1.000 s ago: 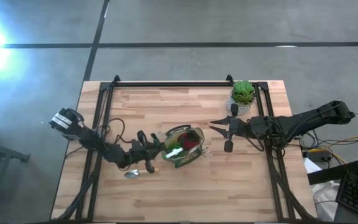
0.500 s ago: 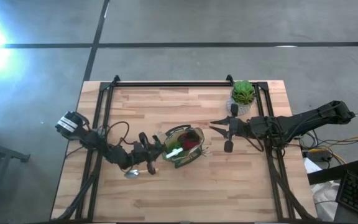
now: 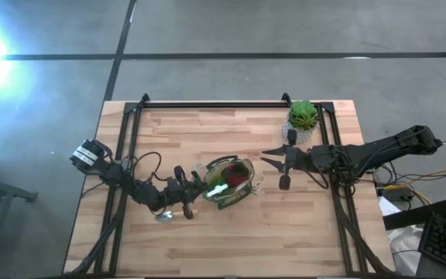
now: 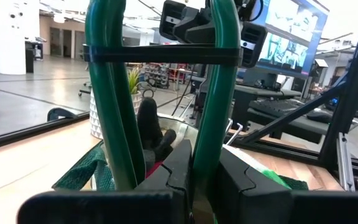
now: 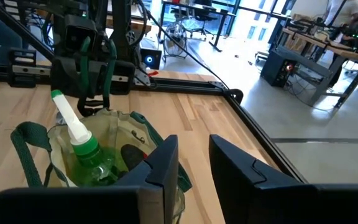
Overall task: Pick & Place Garden tools in Gardening bag
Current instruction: Put the green shears into the green gardening bag
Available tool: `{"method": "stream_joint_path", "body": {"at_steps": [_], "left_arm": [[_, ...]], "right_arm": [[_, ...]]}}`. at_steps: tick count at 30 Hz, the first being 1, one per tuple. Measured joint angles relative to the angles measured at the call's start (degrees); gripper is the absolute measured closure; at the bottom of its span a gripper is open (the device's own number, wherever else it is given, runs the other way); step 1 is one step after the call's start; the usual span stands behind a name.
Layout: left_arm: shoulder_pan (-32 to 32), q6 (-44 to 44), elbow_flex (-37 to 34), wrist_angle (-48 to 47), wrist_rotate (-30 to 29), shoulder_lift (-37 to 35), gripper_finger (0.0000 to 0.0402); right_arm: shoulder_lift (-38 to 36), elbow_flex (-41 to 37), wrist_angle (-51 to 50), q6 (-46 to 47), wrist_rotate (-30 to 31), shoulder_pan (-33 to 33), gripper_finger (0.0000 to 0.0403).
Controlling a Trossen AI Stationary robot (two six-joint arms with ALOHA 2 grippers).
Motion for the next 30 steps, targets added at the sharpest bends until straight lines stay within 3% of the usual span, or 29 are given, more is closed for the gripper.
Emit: {"method": "stream_joint_path", "body": {"at_steps": [30], "left_arm": [[1.51,0.94,-0.35,-3.52,3.39,-0.02,0.0365]], "right_arm": [[0.00,0.00,0.05,-0.22,1.49,0.01,0.0326]]}}
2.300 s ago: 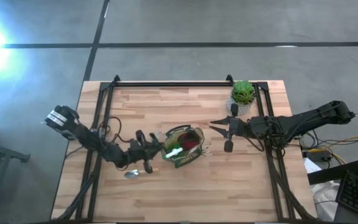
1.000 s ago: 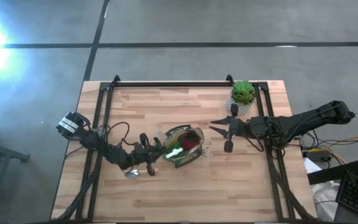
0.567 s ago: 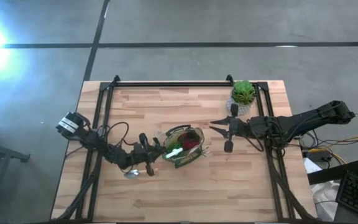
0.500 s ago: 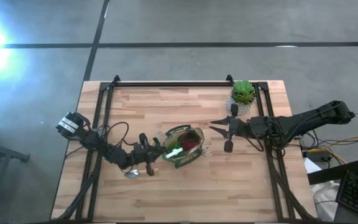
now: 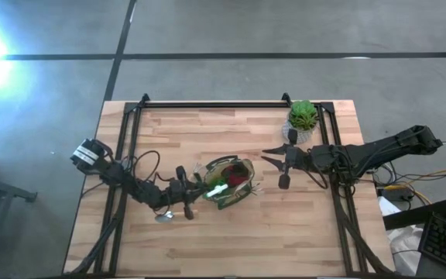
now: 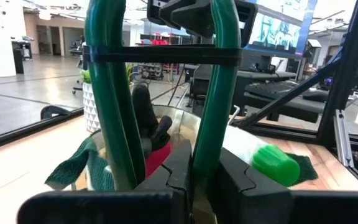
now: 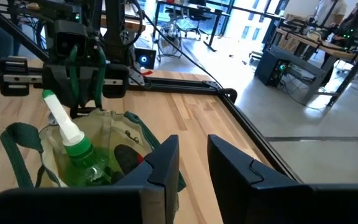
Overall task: Pick & Place Garden tools in Gardening bag
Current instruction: Put the green shears into the green gardening bag
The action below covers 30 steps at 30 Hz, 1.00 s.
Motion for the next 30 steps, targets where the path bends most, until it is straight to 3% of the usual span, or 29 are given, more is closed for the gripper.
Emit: {"method": "stream_joint_path", "body": {"at_steps": [13,30], "left_arm": [[1.48,0.01,2.99,3.43,2.62,7.26,0.0365],[2.12,0.31,3.28,-0.97,0.86,7.58,0.0365]], "right_arm": [[0.01,0.00,-0.01,0.00,0.02,0.00,0.0317],[0.02,-0.04,-0.01,0.00,0.02,0.02,0.0330]]}}
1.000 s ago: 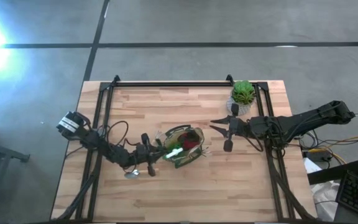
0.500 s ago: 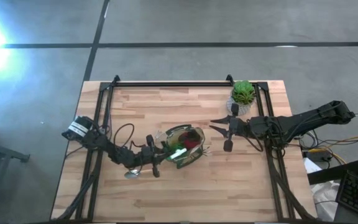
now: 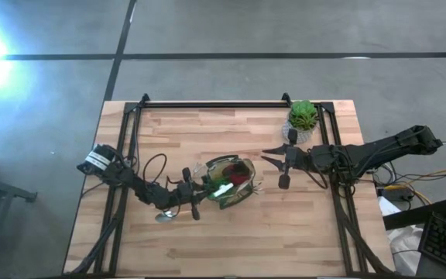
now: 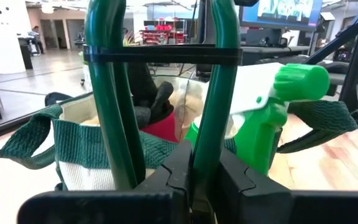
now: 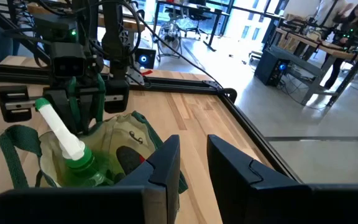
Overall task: Pick & Place Garden tools in Gardening bag
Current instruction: Put the green shears into the green gardening bag
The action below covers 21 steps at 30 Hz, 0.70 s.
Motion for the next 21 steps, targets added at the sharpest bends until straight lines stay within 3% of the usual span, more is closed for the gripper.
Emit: {"method": "stream_joint_path", "body": {"at_steps": [17,21], "left_arm": [[0.24,-1.41,0.00,-4.00,-0.62,0.00,0.0365],[0.24,-2.06,0.00,-4.04,-0.62,0.00,0.0350]], "right_arm": [[0.00,-0.04,0.02,-0.04,0.00,-0.02,0.0327],[-0.02,-0.04,0.00,-0.11,0.00,0.00,0.0326]]}}
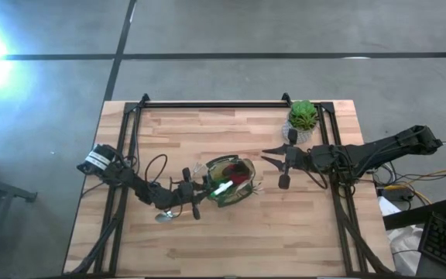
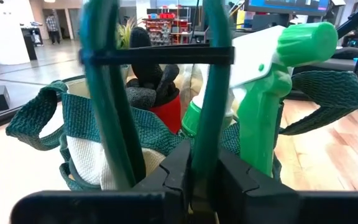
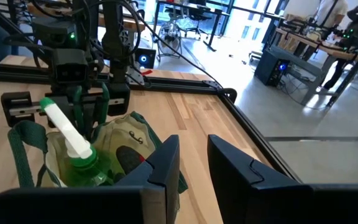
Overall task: Pick & Place Garden tools in Gardening bag
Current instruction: Put the green shears into the green gardening bag
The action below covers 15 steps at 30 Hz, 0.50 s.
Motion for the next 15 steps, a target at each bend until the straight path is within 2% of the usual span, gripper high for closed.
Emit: {"method": "stream_joint_path", "body": {"at_steps": [15], "left_arm": [[-0.02,-0.47,-0.04,-0.21,0.12,0.00,0.0336]], "right_arm": [[0.00,0.00,0.00,-0.32,0.00,-0.02,0.0318]]}}
